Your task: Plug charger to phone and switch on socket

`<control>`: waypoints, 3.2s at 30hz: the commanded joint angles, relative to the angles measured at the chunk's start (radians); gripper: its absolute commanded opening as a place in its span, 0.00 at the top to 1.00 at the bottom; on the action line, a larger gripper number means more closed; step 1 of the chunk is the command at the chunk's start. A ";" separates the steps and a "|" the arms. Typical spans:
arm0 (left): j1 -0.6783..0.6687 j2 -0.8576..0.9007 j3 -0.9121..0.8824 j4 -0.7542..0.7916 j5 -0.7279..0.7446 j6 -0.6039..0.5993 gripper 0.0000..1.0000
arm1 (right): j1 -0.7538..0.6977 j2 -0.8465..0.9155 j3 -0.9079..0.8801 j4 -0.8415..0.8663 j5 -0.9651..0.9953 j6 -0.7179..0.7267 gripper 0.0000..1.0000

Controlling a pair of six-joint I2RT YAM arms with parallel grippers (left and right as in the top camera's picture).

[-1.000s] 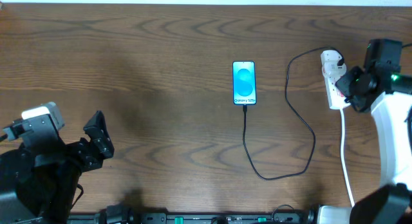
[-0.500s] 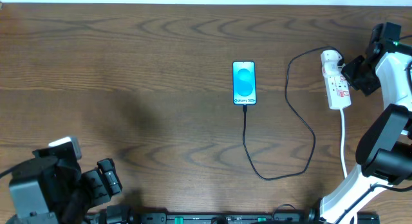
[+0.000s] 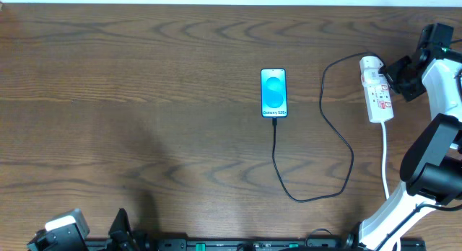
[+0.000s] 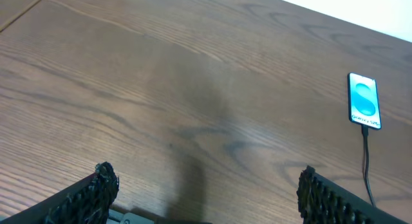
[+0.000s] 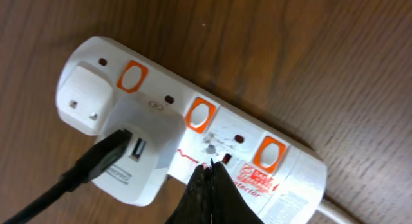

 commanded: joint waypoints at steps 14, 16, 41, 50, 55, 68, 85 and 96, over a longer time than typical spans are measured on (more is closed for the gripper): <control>-0.132 -0.026 0.005 -0.001 -0.002 0.013 0.09 | -0.071 0.011 0.027 0.013 -0.186 -0.016 0.99; -0.132 -0.026 0.005 -0.003 -0.002 0.013 0.10 | -0.077 0.011 0.029 0.014 -0.183 0.010 0.99; -0.132 -0.026 0.005 -0.003 -0.002 0.013 0.09 | -0.074 0.140 0.029 0.071 -0.235 0.053 0.99; -0.132 -0.026 0.005 -0.003 -0.002 0.013 0.09 | -0.078 0.141 0.029 0.108 -0.235 0.058 0.99; -0.132 -0.026 0.005 -0.003 -0.002 0.013 0.09 | -0.084 0.141 0.029 0.111 -0.235 0.057 0.99; -0.132 -0.026 0.005 -0.003 -0.002 0.013 0.09 | -0.051 0.141 0.029 0.106 -0.188 0.011 0.99; -0.132 -0.026 0.005 -0.003 -0.002 0.013 0.09 | -0.014 0.328 0.026 0.157 -0.435 -0.093 0.99; -0.132 -0.026 0.005 -0.003 -0.002 0.013 0.09 | -0.019 0.179 0.067 0.028 -0.179 -0.158 0.99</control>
